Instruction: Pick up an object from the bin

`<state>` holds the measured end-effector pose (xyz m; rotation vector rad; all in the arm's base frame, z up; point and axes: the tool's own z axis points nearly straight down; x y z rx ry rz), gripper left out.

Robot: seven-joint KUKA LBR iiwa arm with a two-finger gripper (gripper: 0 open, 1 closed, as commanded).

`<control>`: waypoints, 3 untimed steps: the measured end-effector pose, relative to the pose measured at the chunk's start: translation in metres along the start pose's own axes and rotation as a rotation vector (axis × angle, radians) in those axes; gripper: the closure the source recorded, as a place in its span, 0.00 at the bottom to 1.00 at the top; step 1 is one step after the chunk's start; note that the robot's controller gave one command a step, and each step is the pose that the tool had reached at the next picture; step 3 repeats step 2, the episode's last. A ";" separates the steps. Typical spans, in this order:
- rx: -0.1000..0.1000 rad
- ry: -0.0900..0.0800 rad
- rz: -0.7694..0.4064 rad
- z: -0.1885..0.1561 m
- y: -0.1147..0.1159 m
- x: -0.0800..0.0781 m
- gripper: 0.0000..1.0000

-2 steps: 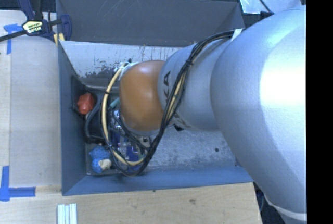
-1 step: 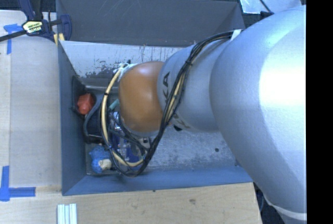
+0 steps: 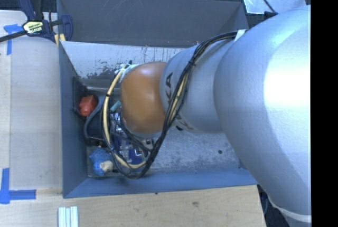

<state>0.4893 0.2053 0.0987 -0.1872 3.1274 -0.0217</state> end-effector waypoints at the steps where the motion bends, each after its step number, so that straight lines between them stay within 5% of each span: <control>1: -0.004 0.013 -0.012 0.002 0.005 0.004 1.00; 2: -0.016 -0.001 -0.011 -0.060 0.004 0.002 1.00; 3: -0.016 -0.001 -0.011 -0.060 0.004 0.002 1.00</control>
Offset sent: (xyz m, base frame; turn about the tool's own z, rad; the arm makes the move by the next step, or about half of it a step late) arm 0.0000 0.0000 0.0000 0.0000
